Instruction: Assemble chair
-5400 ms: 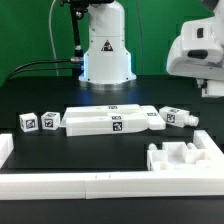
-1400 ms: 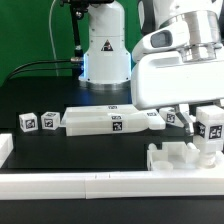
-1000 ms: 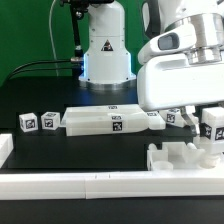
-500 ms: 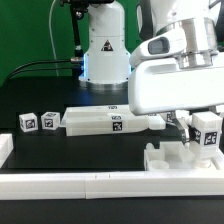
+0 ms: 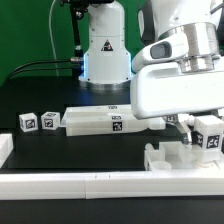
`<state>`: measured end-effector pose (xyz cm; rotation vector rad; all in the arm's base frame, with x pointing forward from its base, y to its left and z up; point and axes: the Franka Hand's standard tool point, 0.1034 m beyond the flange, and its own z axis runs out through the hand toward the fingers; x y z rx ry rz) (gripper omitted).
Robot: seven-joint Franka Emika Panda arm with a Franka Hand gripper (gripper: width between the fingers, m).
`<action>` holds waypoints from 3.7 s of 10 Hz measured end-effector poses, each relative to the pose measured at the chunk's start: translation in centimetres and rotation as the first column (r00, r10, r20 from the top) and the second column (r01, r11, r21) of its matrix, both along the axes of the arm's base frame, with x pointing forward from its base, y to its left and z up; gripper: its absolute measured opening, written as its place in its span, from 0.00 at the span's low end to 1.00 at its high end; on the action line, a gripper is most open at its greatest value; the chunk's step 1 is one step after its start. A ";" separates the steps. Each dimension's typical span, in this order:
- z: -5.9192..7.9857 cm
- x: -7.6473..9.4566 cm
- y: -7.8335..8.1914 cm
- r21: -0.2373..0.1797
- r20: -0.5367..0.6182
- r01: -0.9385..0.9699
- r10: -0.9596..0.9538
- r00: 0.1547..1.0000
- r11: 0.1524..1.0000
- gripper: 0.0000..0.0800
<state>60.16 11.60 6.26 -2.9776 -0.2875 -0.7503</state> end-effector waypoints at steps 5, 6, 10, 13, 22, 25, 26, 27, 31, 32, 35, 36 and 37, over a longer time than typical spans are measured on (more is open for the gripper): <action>1.9 1.1 -0.5 0.014 -0.158 0.019 -0.017 0.987 1.000 0.76; 2.7 1.9 -0.1 0.020 -0.247 0.027 -0.021 0.969 0.999 0.76; 1.2 0.7 0.2 0.008 -0.446 0.028 -0.022 0.895 1.000 0.81; 1.3 0.5 0.3 0.008 -0.484 0.048 -0.038 0.874 0.999 0.66; 1.1 1.0 0.7 -0.009 -0.559 0.910 -0.756 0.340 0.415 0.36; 1.1 1.0 0.7 -0.003 -0.564 0.898 -0.742 0.361 0.439 0.36; 1.3 1.1 0.4 0.016 -0.540 0.791 -0.661 0.521 0.611 0.36; 1.5 1.3 0.1 0.031 -0.518 0.669 -0.561 0.646 0.743 0.57; 1.6 0.9 0.9 0.021 -0.462 0.293 -0.250 0.851 0.956 0.81; 1.6 0.9 0.9 0.017 -0.452 0.210 -0.180 0.874 0.977 0.81; 1.8 1.5 -0.1 -0.019 -0.416 -0.216 0.189 0.890 0.976 0.81; 1.7 1.5 -0.1 -0.018 -0.417 -0.206 0.180 0.891 0.978 0.81; 1.7 1.5 -0.1 -0.017 -0.418 -0.189 0.165 0.893 0.982 0.66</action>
Offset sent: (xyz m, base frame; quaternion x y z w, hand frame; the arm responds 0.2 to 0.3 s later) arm 0.0213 -0.0152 0.0339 0.0125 -0.0545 0.0195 0.9982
